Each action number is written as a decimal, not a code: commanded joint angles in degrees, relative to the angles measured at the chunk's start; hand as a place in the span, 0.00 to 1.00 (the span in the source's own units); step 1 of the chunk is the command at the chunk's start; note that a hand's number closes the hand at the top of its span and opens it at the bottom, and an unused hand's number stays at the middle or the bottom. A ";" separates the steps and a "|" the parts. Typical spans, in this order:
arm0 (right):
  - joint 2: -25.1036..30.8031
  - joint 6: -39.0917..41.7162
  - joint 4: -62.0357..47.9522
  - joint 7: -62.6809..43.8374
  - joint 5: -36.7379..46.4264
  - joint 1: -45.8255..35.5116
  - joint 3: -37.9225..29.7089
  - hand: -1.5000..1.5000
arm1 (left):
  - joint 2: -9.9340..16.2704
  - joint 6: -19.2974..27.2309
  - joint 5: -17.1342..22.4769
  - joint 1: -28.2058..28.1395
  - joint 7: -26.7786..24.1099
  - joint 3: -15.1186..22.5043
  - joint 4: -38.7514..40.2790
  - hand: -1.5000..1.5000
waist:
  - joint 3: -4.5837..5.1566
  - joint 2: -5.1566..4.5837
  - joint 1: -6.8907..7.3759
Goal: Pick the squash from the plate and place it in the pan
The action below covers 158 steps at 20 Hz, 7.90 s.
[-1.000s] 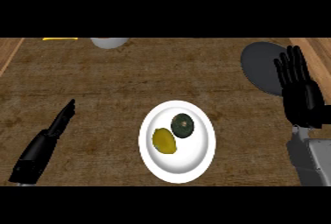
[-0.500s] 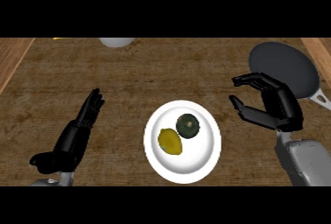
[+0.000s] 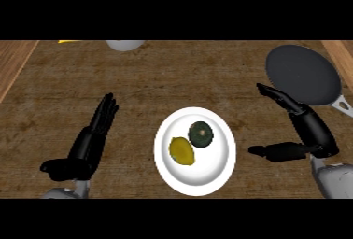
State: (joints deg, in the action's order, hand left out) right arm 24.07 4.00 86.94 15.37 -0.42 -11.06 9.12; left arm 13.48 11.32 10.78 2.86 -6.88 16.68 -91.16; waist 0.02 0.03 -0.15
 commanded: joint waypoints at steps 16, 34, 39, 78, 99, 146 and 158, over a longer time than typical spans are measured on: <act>-1.53 13.50 -4.71 -28.29 24.08 -17.28 22.60 0.00 | -2.95 -1.20 -2.16 -0.44 -1.08 0.70 0.53 0.50 | 0.00 0.00 1.03; -15.38 17.33 -14.63 -30.49 40.35 -16.93 17.02 0.00 | -7.25 -3.77 -6.94 -0.32 1.41 -2.09 1.28 0.50 | -0.02 -0.01 0.32; -17.89 14.06 -21.78 -25.16 42.88 -18.97 13.59 0.00 | -6.02 -6.17 -6.19 0.46 -0.11 -6.06 3.04 0.50 | -0.02 -0.08 0.45; -8.00 -2.78 -10.15 -10.90 54.89 -7.59 2.22 1.00 | -8.68 -7.85 -9.11 -0.95 4.43 -8.51 -2.26 0.50 | -0.02 0.48 -1.49; -3.46 -8.30 -17.93 -5.84 33.30 -13.61 -28.08 1.00 | -10.58 -8.93 -10.95 -0.16 -0.26 -7.86 3.03 0.50 | -0.10 -0.52 1.07; 16.86 4.07 -79.48 20.74 24.37 -39.76 -49.23 0.00 | -10.89 -11.18 -10.92 0.77 0.57 -6.76 1.29 0.50 | -0.57 -2.38 4.65; 23.93 30.49 -79.43 30.18 22.89 -30.48 -49.30 0.00 | -12.03 -9.12 -11.03 3.53 1.62 -8.56 2.94 0.50 | -0.53 -1.63 2.53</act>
State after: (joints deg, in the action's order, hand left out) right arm 45.95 25.76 7.16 40.73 22.77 -44.25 -40.29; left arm 1.86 1.42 -0.13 5.06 -5.61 8.82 -89.18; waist -0.55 -1.89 3.06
